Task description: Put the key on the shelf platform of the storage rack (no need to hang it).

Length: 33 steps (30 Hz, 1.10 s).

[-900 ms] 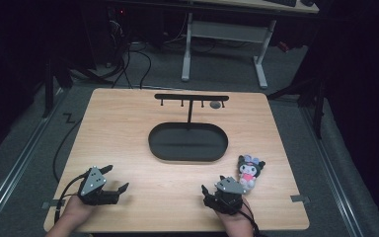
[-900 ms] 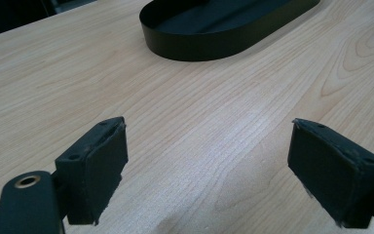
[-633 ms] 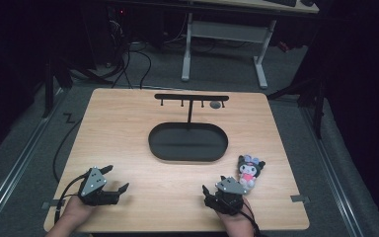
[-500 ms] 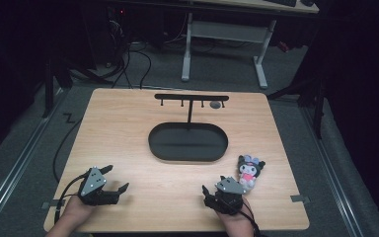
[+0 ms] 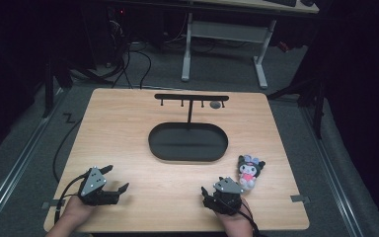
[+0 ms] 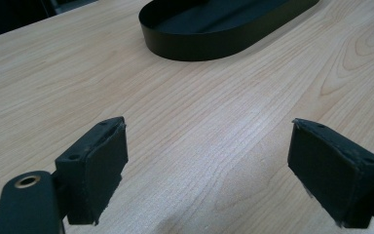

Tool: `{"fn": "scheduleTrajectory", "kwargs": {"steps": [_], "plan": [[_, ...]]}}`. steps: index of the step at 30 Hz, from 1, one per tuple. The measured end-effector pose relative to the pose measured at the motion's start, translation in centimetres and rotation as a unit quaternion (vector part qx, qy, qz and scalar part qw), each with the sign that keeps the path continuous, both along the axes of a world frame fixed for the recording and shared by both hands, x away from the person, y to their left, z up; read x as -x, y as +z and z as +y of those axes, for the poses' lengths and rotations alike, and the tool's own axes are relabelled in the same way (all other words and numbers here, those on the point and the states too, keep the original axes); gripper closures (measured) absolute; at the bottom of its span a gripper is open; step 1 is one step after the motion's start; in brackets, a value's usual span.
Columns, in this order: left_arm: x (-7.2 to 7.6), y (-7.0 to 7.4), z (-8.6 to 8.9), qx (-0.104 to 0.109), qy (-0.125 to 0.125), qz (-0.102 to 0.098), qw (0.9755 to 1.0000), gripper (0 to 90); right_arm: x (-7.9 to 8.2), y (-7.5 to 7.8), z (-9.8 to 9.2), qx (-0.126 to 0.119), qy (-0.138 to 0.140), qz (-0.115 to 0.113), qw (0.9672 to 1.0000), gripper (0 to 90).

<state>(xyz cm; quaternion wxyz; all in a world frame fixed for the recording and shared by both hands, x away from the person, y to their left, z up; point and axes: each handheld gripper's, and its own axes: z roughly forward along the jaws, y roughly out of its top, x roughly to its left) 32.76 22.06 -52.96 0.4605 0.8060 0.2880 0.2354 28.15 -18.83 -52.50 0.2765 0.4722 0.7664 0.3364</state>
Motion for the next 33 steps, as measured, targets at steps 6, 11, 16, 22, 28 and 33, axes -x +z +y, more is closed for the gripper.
{"fn": "scheduleTrajectory", "kwargs": {"steps": [6,11,16,22,28,33], "plan": [[0.0,0.0,0.0,0.0,0.0,0.0,1.0,15.5,0.0,-0.1,-0.1,0.002,0.003,0.003,1.0,28.4],[0.0,0.0,0.0,0.001,-0.001,0.001,1.0,15.5,-0.2,0.1,-0.6,0.001,0.005,0.012,0.9999,28.2],[0.0,0.0,0.0,0.001,-0.001,0.001,1.0,15.5,-0.2,0.2,-1.1,0.0,-0.001,0.011,0.9999,28.2],[0.0,0.0,0.0,-0.001,-0.002,0.001,1.0,15.5,-0.3,0.2,-1.1,0.007,-0.007,0.019,0.9998,28.2],[0.0,0.0,0.0,0.001,-0.004,0.001,1.0,15.5,-0.5,0.0,-1.1,0.001,-0.022,0.034,0.9992,25.1],[0.0,0.0,0.1,0.003,-0.005,0.002,1.0,15.5,-0.6,-0.1,-0.9,0.005,-0.023,0.044,0.9987,24.4]]}}
